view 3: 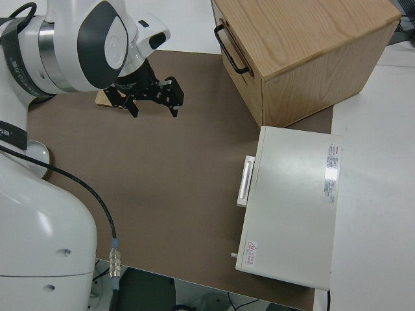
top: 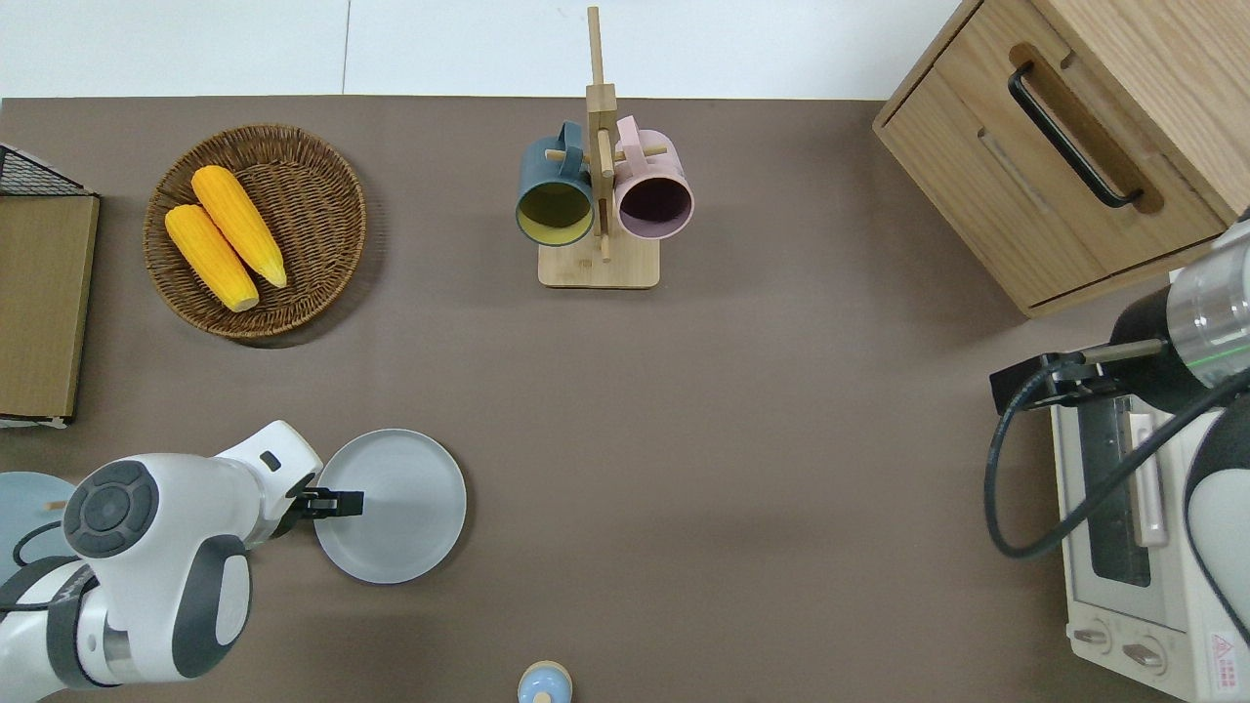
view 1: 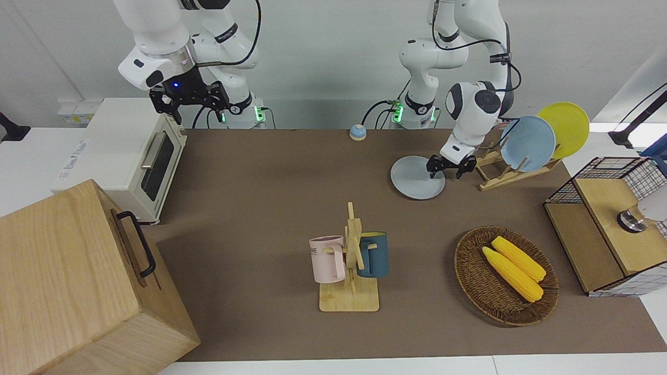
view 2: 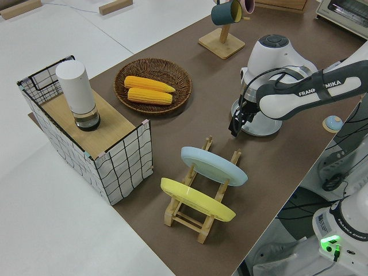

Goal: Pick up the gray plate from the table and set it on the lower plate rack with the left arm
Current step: 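Close the left gripper on the gray plate's rim, then lift the gray plate and tilt it upright with the left gripper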

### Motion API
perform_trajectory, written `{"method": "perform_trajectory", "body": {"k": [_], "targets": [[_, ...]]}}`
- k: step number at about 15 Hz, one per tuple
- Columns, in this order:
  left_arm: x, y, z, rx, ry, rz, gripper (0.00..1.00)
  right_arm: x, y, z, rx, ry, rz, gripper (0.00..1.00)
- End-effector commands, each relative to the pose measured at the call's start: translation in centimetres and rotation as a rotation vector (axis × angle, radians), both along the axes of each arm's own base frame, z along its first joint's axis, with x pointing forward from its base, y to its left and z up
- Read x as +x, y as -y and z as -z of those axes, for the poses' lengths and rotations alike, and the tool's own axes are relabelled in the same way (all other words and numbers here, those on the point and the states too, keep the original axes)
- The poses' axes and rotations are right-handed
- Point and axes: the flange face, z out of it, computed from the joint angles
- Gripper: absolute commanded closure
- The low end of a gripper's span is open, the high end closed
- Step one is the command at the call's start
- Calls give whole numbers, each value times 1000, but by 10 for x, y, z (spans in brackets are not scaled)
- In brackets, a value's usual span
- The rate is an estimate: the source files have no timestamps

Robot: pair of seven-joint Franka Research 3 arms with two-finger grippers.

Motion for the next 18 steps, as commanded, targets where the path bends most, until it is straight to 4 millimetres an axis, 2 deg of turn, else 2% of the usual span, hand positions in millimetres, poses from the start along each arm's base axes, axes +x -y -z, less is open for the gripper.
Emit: {"method": "perform_trajectory", "body": {"k": [1, 3, 4, 13, 18], "targets": [[-2, 5, 3, -7, 13, -9, 699, -2, 2, -3, -8, -2, 15, 17], [-2, 5, 3, -7, 13, -10, 928, -2, 3, -4, -7, -1, 16, 17], [-2, 5, 3, -7, 12, -7, 999, -2, 2, -4, -7, -1, 15, 17], [2, 2, -8, -9, 23, -11, 1000, -2, 2, -3, -7, -2, 15, 17], [24, -2, -76, -17, 47, -23, 1000, -2, 2, -4, -7, -2, 15, 17]]}}
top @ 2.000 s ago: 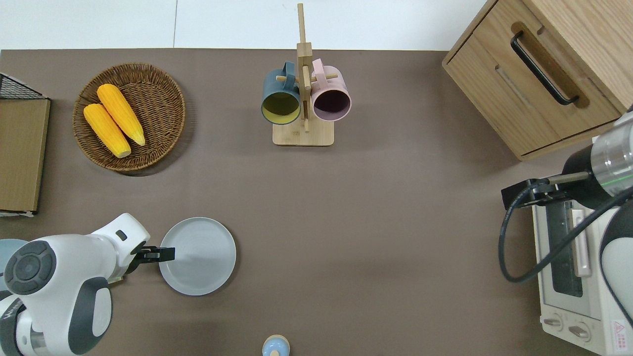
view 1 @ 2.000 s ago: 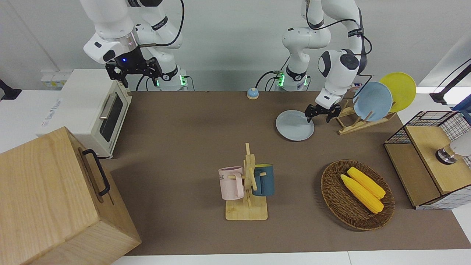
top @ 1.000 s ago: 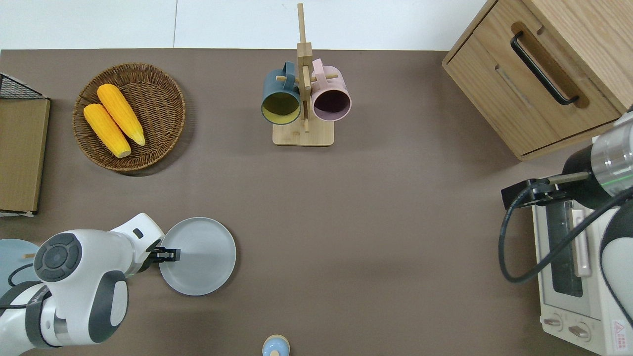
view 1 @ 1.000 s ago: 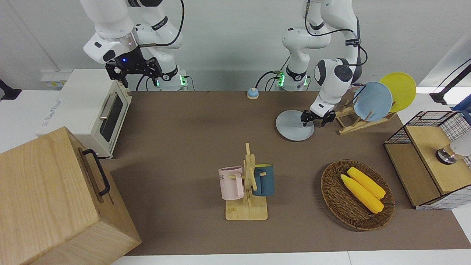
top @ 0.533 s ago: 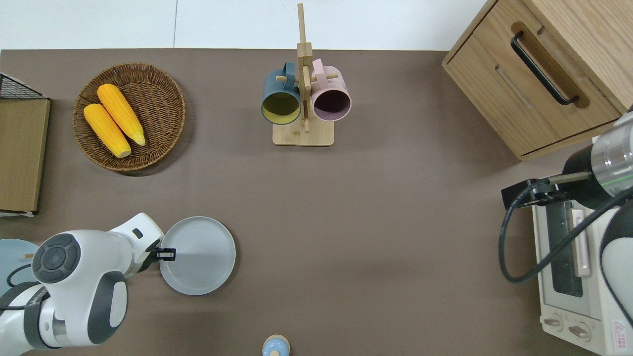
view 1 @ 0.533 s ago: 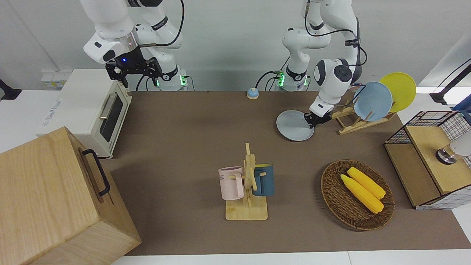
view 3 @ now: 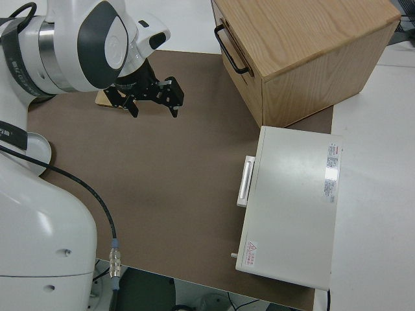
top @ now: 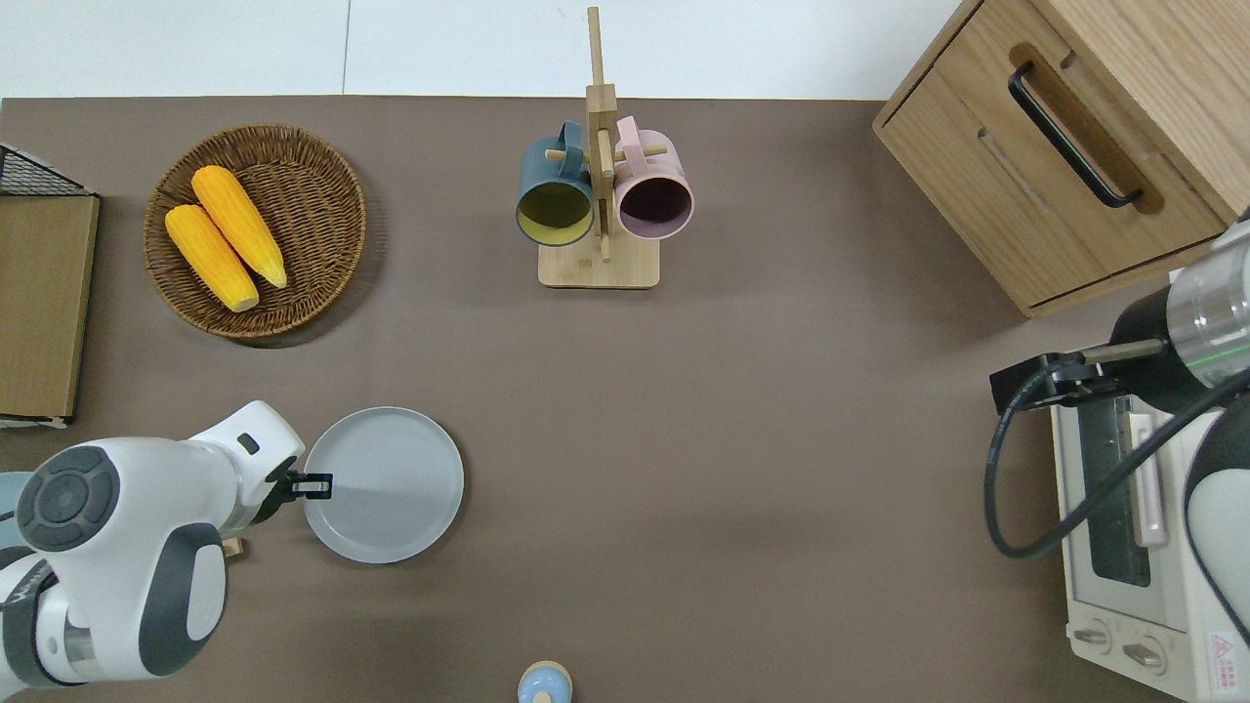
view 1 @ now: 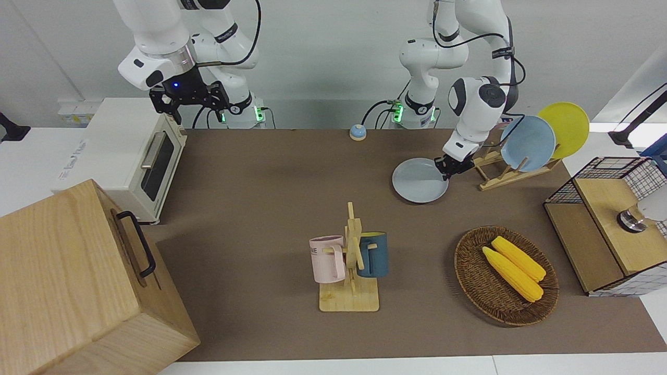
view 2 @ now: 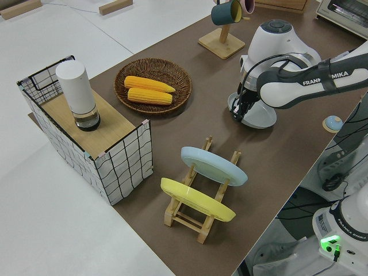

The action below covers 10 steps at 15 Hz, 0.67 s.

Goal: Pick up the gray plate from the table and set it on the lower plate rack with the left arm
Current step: 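Lift the gray plate and tilt it upright with the left gripper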

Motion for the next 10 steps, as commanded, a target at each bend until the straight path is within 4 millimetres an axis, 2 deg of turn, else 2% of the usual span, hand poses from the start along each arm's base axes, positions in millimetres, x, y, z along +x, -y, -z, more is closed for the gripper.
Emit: {"method": "perform_trajectory", "body": {"k": [1, 4, 10], "targets": [[11, -1, -49, -10, -7, -22, 1000, -2, 2, -4, -7, -1, 15, 17], [20, 2, -82, -12, -28, -37, 1000, -2, 2, -4, -9, 0, 15, 17], [25, 5, -153, -15, -86, -25, 1000, -2, 2, -3, -8, -2, 15, 17]]}}
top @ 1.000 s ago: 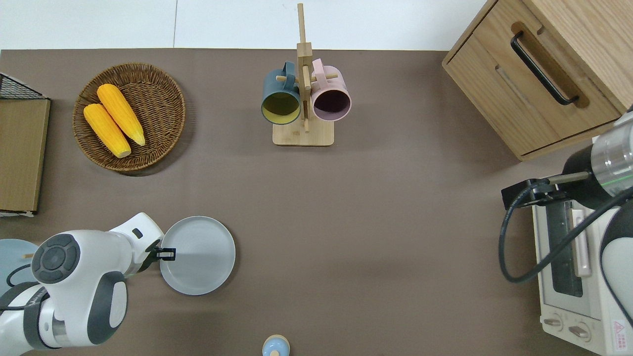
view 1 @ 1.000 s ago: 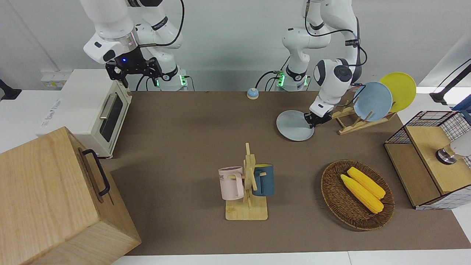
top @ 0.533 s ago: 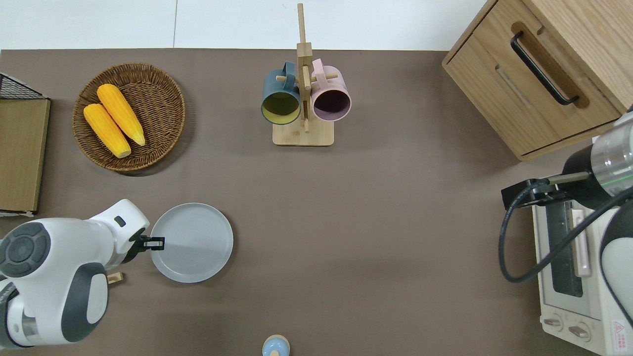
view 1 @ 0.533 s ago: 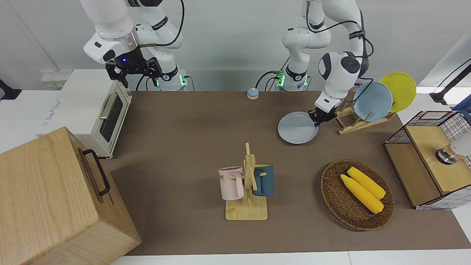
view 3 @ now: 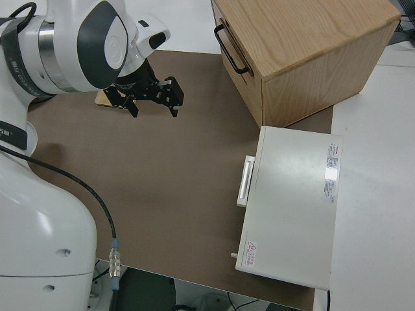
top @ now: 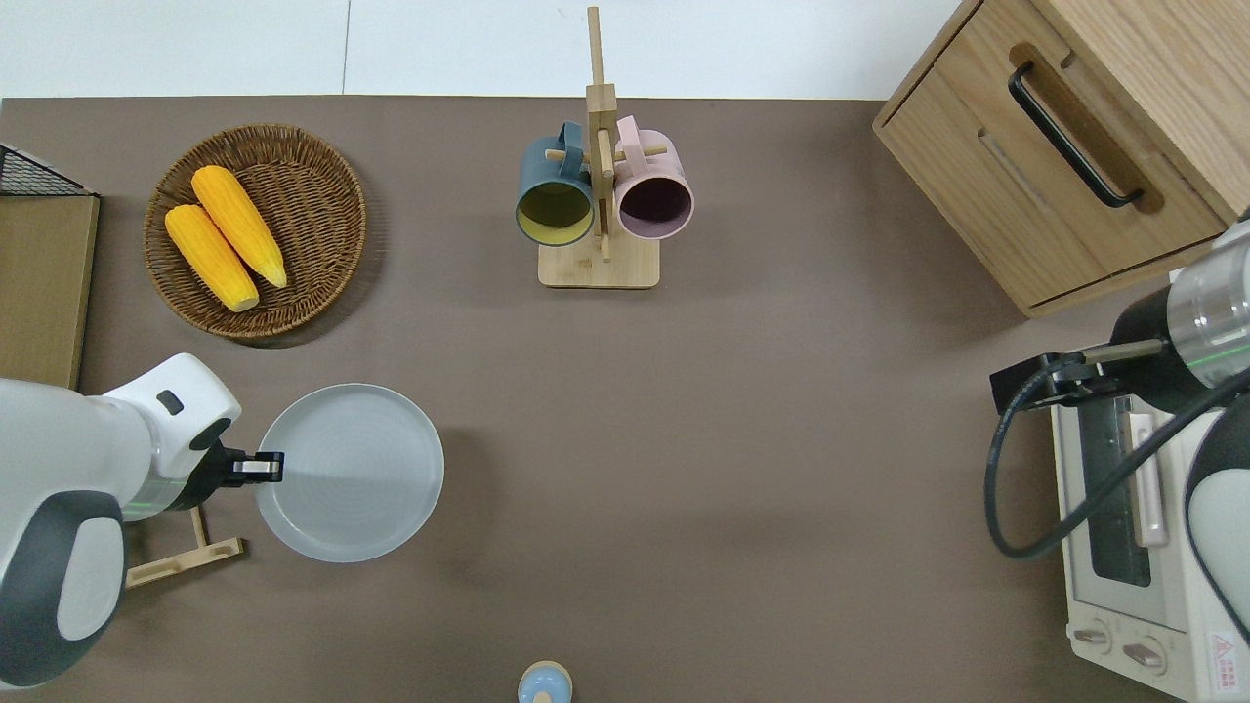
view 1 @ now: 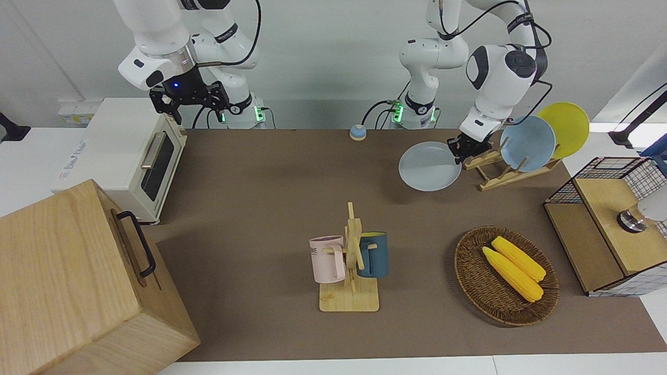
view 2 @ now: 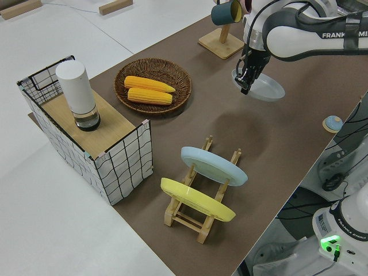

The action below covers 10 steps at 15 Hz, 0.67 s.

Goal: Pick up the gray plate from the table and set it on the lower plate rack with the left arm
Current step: 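Lift the gray plate and tilt it upright with the left gripper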

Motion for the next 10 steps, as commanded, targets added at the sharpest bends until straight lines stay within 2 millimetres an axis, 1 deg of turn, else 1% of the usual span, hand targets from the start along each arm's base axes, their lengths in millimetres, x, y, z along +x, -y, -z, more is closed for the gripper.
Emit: {"method": "perform_trajectory", "body": {"k": [1, 3, 4, 10], "targets": [[2, 3, -48, -9, -35, -6, 1000, -2, 2, -4, -7, -1, 15, 17], [3, 4, -65, -23, -45, -9, 1000, -2, 2, -4, -7, -1, 15, 17], [3, 2, -68, -24, -47, -11, 1000, -2, 2, -4, -8, 0, 15, 17], [3, -3, -69, 1, -47, -5, 1000, -2, 2, -4, -7, -1, 15, 17]]}}
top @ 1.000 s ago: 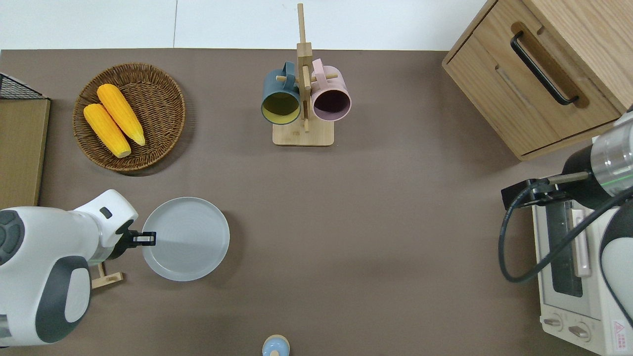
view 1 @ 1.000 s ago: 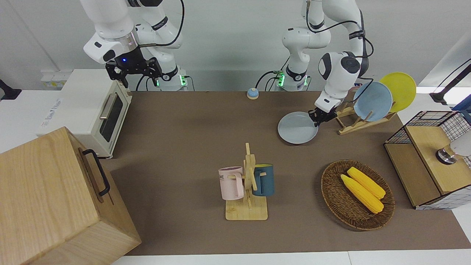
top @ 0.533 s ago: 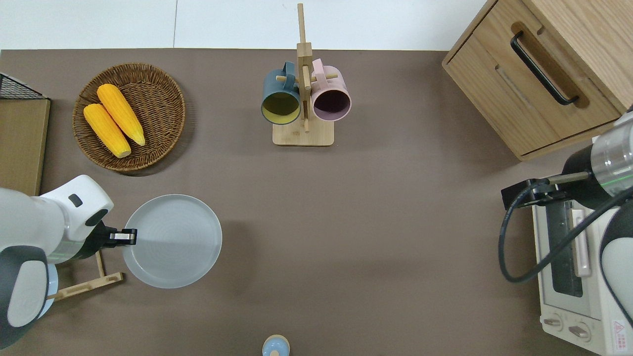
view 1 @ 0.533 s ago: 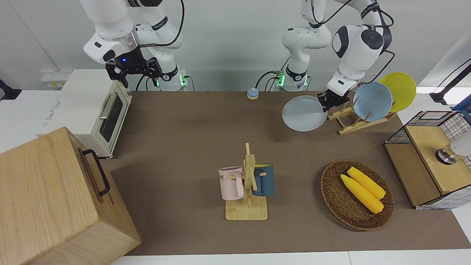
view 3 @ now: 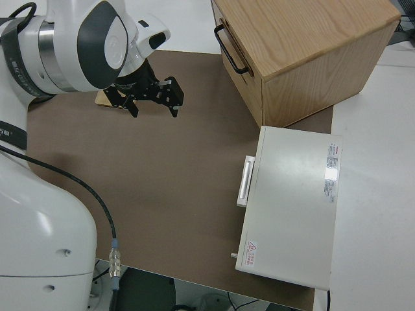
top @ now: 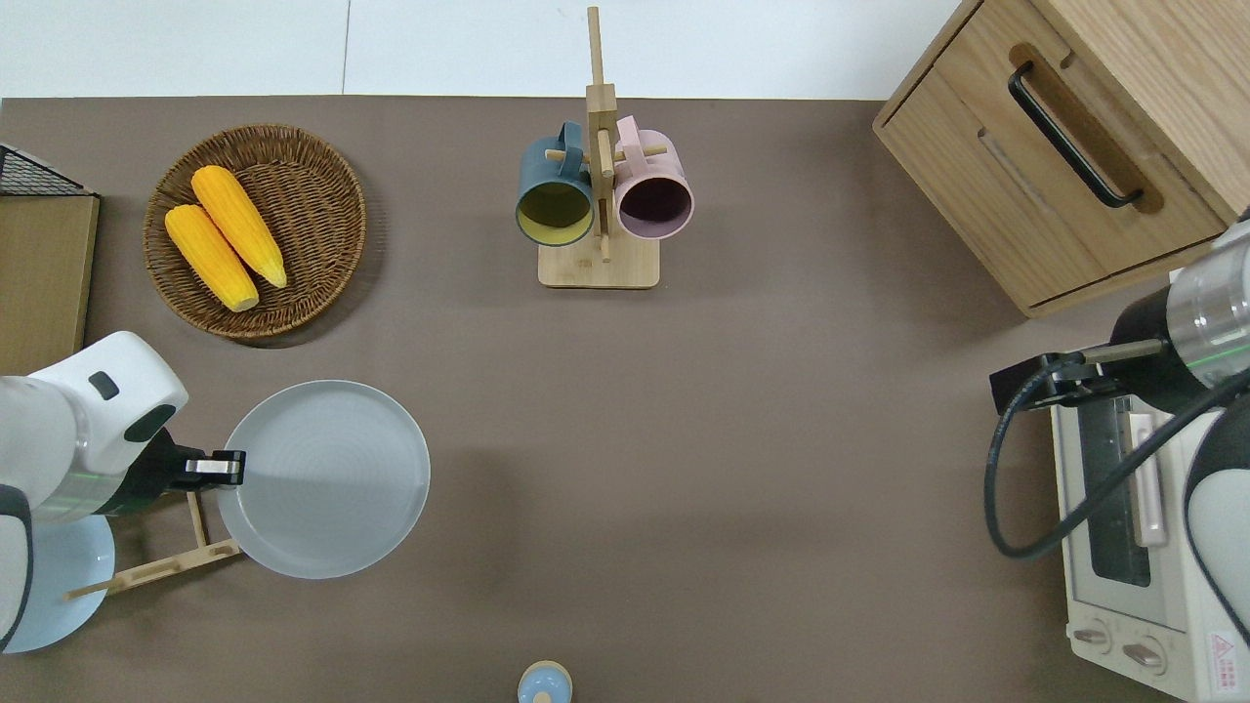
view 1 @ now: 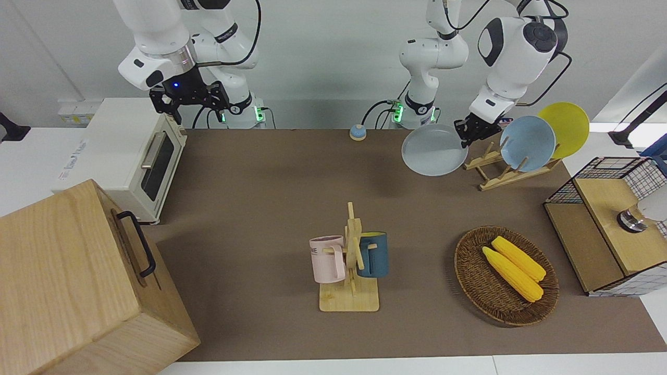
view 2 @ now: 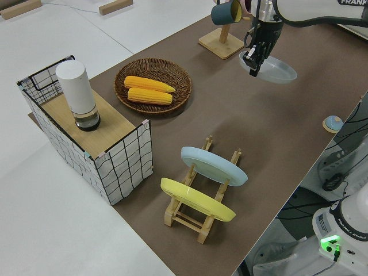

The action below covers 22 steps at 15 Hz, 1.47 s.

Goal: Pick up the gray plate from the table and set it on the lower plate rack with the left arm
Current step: 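Lift the gray plate and tilt it upright with the left gripper, then lower the upright gray plate into the wooden rack slot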

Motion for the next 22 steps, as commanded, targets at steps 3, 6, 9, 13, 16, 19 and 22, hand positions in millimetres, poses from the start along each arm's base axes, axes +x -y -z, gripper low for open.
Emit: {"method": "perform_trajectory", "body": {"k": [3, 6, 9, 13, 16, 19, 22], "targets": [[1, -13, -3, 100, -13, 12, 1000, -2, 2, -4, -7, -1, 15, 17], [-1, -19, -7, 208, -49, 15, 1000, -2, 3, -4, -7, -1, 16, 17], [-3, -21, -10, 360, -91, -2, 1000, -2, 3, -3, -8, -2, 16, 17], [-2, -27, -4, 540, -124, -22, 1000, -2, 2, -4, -7, -1, 15, 17], [-2, -35, 0, 659, -159, -9, 1000, -2, 3, -4, -7, -1, 16, 17], [2, -43, 4, 745, -173, 5, 1000, -2, 2, -4, -7, -1, 15, 17], [3, -50, 12, 822, -175, -8, 1000, -2, 2, -3, -8, -2, 15, 17]]}}
